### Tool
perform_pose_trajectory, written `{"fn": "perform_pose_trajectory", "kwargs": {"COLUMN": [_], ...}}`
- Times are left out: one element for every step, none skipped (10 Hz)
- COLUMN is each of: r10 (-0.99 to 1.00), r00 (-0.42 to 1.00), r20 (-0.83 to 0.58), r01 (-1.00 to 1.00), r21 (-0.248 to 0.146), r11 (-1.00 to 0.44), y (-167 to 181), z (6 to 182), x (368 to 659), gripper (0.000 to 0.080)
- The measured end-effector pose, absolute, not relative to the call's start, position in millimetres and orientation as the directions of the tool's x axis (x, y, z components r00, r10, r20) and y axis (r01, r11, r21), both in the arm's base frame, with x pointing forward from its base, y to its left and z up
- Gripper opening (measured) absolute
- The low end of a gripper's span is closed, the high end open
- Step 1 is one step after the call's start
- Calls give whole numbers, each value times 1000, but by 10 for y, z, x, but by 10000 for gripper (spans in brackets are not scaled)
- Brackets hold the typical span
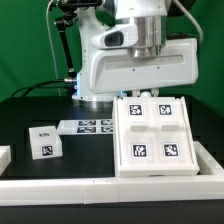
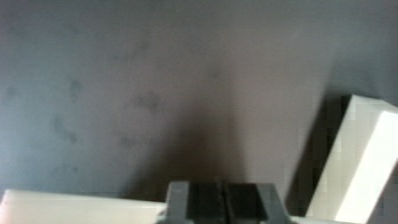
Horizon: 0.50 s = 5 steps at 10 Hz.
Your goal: Assemble cabinet
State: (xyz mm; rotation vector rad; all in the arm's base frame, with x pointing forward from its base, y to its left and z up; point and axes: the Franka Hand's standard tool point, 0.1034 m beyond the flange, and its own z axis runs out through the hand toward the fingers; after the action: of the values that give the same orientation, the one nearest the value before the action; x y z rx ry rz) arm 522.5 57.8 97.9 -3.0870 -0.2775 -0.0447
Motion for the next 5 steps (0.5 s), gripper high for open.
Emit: {"fn": "perform_pose_trajectory", "kwargs": {"r10": [178, 179, 180, 180, 181], "r00": [984, 984, 984, 984, 984], "r20": [18, 5, 2, -3, -5], "r01": [179, 179, 180, 180, 180], "r21": [-42, -45, -46, -46, -47], "r11": [-983, -983, -983, -983, -983], "y": [583, 597, 601, 600, 600], "z": [1013, 1079, 1115, 1091, 1082], "x": [5243, 5286, 5311, 5290, 5284], "gripper": [2, 2, 2, 2, 2]}}
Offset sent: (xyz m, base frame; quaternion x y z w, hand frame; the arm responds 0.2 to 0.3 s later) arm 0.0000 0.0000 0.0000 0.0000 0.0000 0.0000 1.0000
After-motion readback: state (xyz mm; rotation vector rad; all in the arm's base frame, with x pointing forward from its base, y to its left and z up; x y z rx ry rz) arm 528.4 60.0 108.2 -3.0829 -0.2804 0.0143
